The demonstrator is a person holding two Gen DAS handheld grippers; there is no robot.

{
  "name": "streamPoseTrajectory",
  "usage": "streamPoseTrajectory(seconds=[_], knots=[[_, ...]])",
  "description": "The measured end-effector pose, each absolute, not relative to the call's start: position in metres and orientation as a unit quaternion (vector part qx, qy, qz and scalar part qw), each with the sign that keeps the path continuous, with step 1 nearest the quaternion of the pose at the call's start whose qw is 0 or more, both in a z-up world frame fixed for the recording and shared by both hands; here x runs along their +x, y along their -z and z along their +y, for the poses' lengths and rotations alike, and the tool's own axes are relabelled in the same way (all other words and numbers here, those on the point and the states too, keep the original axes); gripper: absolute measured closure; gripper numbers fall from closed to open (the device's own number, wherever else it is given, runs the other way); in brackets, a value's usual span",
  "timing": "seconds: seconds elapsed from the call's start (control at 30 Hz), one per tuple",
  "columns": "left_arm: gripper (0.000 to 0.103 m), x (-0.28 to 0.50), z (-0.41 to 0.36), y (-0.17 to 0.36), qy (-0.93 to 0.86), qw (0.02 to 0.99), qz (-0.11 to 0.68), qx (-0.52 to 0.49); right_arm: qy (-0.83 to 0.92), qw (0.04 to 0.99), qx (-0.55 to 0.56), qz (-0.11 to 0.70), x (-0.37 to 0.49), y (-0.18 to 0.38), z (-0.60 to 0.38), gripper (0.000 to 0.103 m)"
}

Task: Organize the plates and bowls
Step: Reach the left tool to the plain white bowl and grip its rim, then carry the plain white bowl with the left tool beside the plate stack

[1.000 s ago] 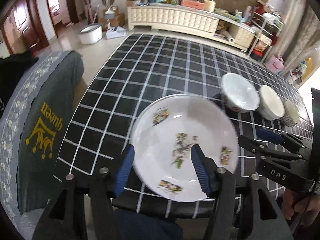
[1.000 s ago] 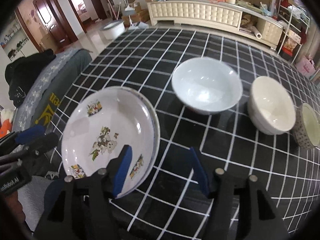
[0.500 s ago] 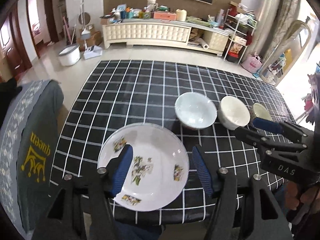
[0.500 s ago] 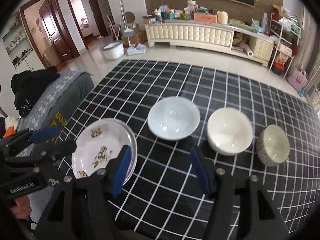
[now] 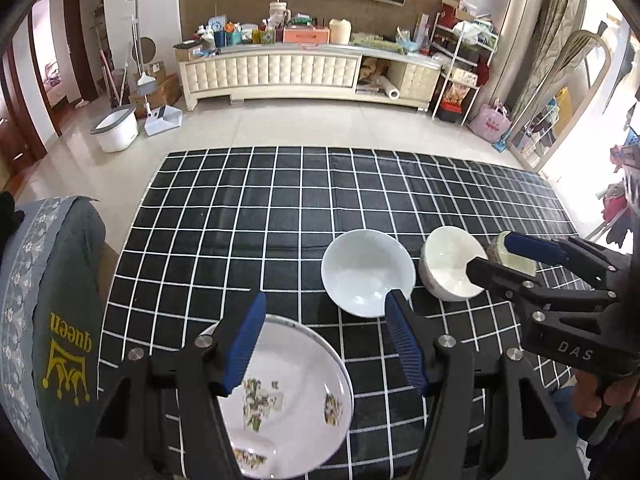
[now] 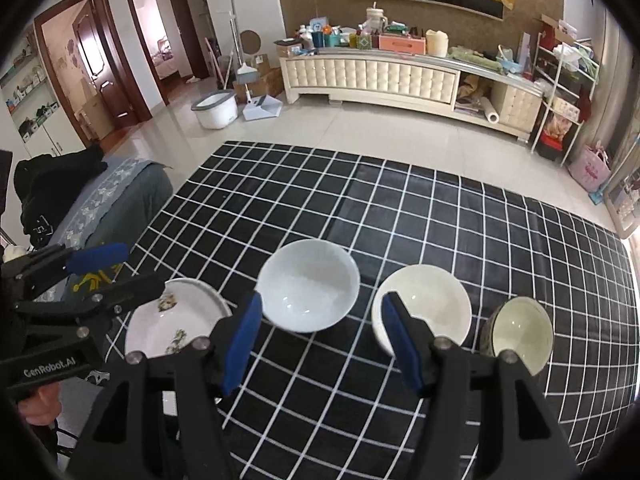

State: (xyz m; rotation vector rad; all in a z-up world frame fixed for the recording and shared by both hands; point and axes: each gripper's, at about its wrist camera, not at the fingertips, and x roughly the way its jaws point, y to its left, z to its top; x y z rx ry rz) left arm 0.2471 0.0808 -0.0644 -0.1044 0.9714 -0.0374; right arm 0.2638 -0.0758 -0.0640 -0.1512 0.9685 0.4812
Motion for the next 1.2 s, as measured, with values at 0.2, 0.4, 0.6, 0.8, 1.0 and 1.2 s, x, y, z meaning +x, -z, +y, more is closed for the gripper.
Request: streamPoseTrajectory(seconds=[0.2,0.4,0.6,0.8,1.0,1.2], knots=[[0.043,0.287,0.089,0.096,0.014,0.863,0.5,-0.073,-0.224,0.841,-0.063,0.488,0.295,0.09,-0.077,0.037],[0.043,0.316,0.092,0.13,0.011,0.845,0.529,-0.076,-0.238,0.824,-0.09,0.507,0.323,0.121,-0.063,0.037],[0.052,0.335,0.093,0.164,0.006,0.818,0.569,-0.083,-0.242,0.802,-0.126,0.532,0.343,0.154,-0.05,0.049],[0.081,0.343,0.091,0.184,0.005,0.8,0.595,-0.081,-0.244,0.791,-0.136,0.545,0.35,0.17,-0.048,0.06],[0.082,0.348,0.079,0.19,0.02,0.793,0.605,-0.071,-0.249,0.783,-0.142,0.552,0.354,0.18,-0.046,0.075],[0.093,0.346,0.068,0.198,0.03,0.787,0.612,-0.072,-0.251,0.779,-0.142,0.557,0.353,0.189,-0.047,0.09]])
